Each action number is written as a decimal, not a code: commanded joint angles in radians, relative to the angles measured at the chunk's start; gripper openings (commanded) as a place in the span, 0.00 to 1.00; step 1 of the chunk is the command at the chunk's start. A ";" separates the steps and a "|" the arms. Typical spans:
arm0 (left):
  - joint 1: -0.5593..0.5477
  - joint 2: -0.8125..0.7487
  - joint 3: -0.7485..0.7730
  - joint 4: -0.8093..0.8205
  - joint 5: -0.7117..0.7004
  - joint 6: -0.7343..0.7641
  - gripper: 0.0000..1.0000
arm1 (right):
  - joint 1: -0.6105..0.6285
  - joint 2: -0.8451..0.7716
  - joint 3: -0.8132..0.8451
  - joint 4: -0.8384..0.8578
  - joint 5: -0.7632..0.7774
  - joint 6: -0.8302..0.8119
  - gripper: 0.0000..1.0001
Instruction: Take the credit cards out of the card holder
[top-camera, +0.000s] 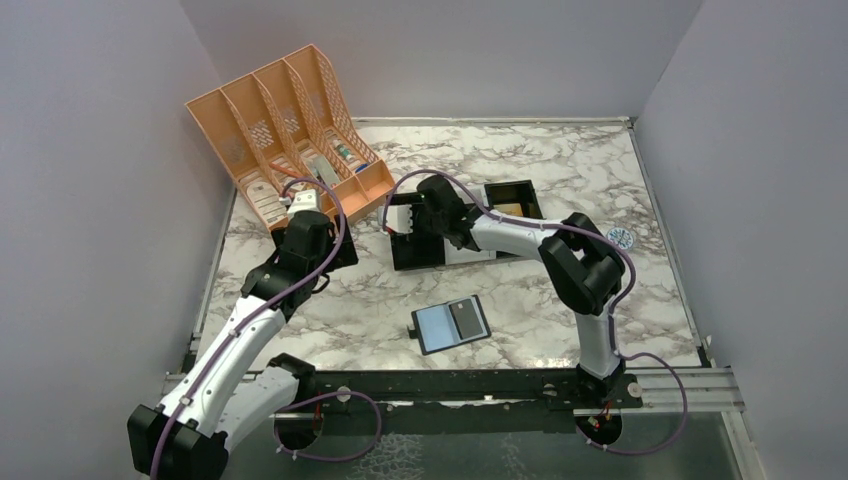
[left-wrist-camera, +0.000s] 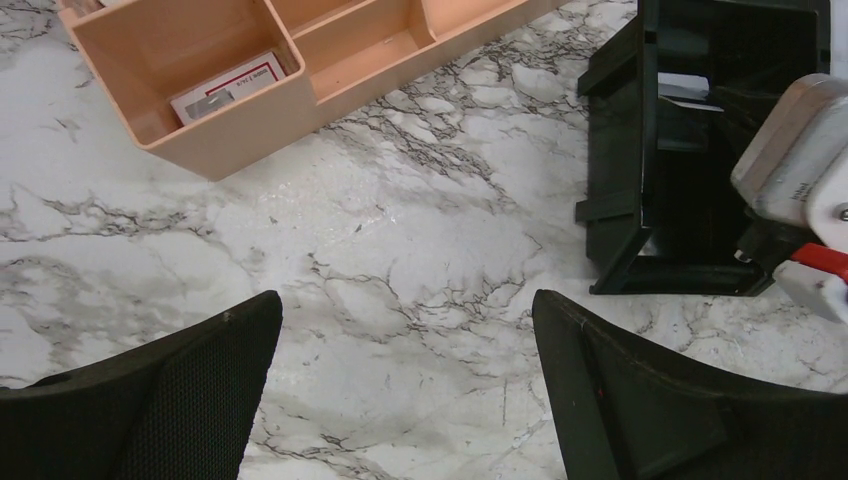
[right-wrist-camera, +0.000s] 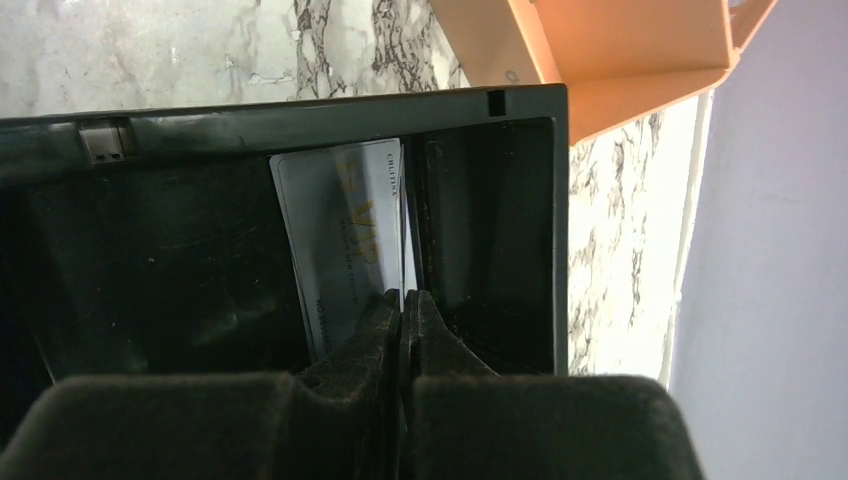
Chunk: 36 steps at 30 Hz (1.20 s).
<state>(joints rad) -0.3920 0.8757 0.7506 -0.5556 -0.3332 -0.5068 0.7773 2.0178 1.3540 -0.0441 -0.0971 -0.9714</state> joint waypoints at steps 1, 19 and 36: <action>0.007 -0.046 -0.004 -0.004 -0.051 -0.014 0.99 | 0.011 0.039 0.030 0.044 0.038 -0.027 0.02; 0.007 -0.050 -0.004 -0.005 -0.044 -0.015 0.99 | 0.022 0.021 0.001 0.007 0.035 -0.039 0.35; 0.006 -0.027 -0.004 -0.005 -0.021 -0.010 0.99 | 0.022 -0.022 0.003 0.015 -0.012 0.030 0.43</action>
<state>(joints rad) -0.3920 0.8429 0.7506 -0.5568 -0.3595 -0.5171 0.7921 2.0563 1.3582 -0.0391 -0.0719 -0.9737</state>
